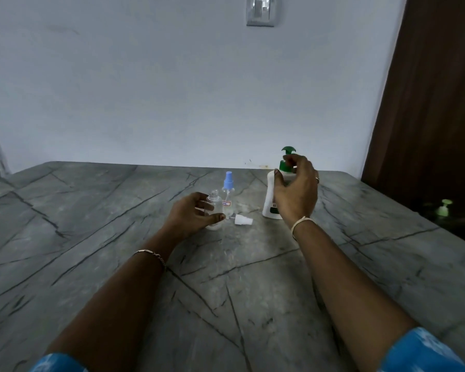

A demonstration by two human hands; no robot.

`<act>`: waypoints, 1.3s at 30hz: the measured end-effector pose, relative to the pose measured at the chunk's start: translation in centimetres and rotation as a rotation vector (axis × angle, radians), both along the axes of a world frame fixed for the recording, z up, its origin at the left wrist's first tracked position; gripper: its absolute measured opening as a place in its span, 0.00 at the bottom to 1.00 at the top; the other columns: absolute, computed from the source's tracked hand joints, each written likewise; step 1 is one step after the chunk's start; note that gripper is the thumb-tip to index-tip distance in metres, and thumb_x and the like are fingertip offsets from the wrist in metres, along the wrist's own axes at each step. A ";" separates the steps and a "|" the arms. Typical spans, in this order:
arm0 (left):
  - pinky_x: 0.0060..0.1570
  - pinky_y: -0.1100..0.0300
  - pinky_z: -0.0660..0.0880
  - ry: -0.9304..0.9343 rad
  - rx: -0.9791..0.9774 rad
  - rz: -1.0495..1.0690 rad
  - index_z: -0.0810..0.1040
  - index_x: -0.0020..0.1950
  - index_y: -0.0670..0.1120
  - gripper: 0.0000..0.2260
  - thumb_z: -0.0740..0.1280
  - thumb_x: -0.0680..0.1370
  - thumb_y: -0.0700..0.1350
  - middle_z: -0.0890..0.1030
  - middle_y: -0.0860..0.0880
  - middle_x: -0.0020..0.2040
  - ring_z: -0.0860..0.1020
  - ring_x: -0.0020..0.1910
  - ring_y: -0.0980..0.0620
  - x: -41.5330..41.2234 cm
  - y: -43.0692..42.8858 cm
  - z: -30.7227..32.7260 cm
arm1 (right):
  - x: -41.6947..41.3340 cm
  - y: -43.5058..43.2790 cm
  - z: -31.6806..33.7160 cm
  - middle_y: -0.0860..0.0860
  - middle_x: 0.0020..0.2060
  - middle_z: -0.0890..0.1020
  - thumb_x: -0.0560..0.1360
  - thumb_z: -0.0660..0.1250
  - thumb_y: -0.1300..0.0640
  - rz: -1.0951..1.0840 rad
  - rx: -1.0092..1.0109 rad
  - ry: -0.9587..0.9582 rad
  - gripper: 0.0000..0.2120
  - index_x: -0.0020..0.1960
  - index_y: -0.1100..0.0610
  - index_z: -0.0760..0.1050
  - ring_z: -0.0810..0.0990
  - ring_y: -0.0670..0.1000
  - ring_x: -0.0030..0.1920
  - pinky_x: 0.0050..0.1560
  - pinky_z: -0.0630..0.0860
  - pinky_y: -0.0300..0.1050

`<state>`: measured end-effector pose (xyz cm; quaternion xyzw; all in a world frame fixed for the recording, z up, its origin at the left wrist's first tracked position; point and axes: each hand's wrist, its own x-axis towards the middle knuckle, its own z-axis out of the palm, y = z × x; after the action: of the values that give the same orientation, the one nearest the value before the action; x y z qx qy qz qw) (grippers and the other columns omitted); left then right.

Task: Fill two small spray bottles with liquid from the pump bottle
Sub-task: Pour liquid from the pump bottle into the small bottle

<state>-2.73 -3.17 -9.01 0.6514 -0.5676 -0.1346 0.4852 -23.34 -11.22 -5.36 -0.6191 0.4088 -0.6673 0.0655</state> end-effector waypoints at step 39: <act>0.52 0.56 0.79 0.046 0.066 -0.128 0.77 0.58 0.45 0.25 0.79 0.64 0.51 0.83 0.51 0.49 0.82 0.46 0.53 -0.5 -0.7 -0.3 | -1.8 -4.1 -1.8 0.32 0.67 0.63 0.67 0.78 0.60 0.624 0.213 0.017 0.50 0.76 0.40 0.52 0.67 0.25 0.59 0.56 0.67 0.23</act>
<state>-3.23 -3.88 -9.29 0.6263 -0.5920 -0.1987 0.4667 -25.16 -15.34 -7.16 -0.7097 0.2672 -0.5635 0.3277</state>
